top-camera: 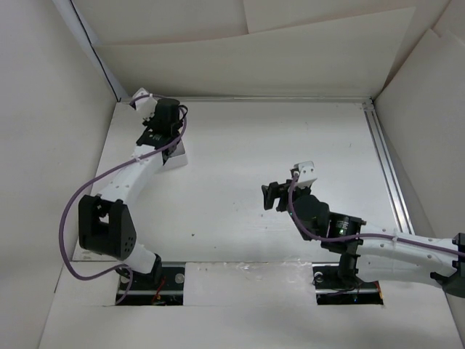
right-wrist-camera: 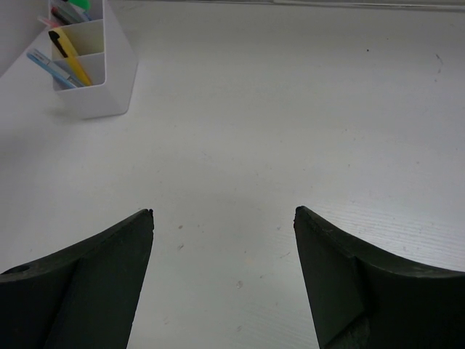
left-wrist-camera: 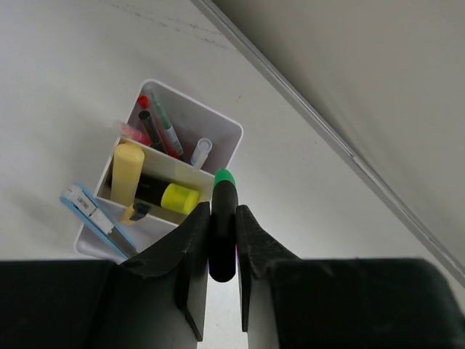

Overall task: Sort the stationery into containers
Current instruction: Place the pen in the storage box.

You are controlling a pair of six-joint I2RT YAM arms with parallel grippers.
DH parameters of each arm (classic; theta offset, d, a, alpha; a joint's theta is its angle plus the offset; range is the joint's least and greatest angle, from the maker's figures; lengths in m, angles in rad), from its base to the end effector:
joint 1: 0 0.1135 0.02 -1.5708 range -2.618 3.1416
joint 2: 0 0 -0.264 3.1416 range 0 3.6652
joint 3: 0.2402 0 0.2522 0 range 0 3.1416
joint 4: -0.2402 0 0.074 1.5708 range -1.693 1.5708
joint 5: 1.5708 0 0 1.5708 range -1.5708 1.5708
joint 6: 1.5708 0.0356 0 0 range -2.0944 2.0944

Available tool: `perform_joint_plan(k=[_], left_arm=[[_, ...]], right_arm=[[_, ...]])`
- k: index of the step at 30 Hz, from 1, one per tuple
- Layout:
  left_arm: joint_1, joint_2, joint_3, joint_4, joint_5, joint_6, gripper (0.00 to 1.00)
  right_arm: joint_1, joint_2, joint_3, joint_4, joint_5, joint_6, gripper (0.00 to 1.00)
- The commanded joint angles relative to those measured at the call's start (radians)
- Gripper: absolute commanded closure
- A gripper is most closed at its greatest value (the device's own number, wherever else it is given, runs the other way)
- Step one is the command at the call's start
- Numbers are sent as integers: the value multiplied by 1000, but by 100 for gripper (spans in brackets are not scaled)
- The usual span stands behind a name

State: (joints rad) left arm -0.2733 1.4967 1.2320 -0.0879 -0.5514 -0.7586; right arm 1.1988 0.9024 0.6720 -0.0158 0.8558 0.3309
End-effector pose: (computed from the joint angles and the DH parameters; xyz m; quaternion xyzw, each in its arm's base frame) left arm 0.3425 -0.0766 0.3346 -0.3408 0.7287 -0.0774 0.5890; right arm 0.0988 0.1793 0.2994 -0.0701 0.7583 0.1513 0.6302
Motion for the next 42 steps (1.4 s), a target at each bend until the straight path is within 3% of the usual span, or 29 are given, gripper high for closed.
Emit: perform_joint_plan(k=[1, 14, 27, 30, 33, 34, 42], left_arm=[[5, 42, 58, -3, -64, 27, 100], [5, 66, 26, 5, -82, 4, 100], [5, 168, 95, -41, -71, 4, 100], [5, 168, 86, -41, -61, 4, 90], [5, 146, 86, -41, -48, 13, 66], [5, 146, 86, -32, -48, 13, 62], [-15, 36, 77, -32, -48, 22, 51]], right_arm=[[2, -16, -2, 65, -6, -9, 18], [2, -16, -2, 74, -6, -18, 18], [2, -16, -11, 74, -6, -18, 18], [2, -16, -11, 74, -15, -18, 18], [2, -16, -11, 74, -15, -18, 18], [2, -16, -11, 74, -15, -18, 18], [2, -16, -11, 74, -24, -18, 18]])
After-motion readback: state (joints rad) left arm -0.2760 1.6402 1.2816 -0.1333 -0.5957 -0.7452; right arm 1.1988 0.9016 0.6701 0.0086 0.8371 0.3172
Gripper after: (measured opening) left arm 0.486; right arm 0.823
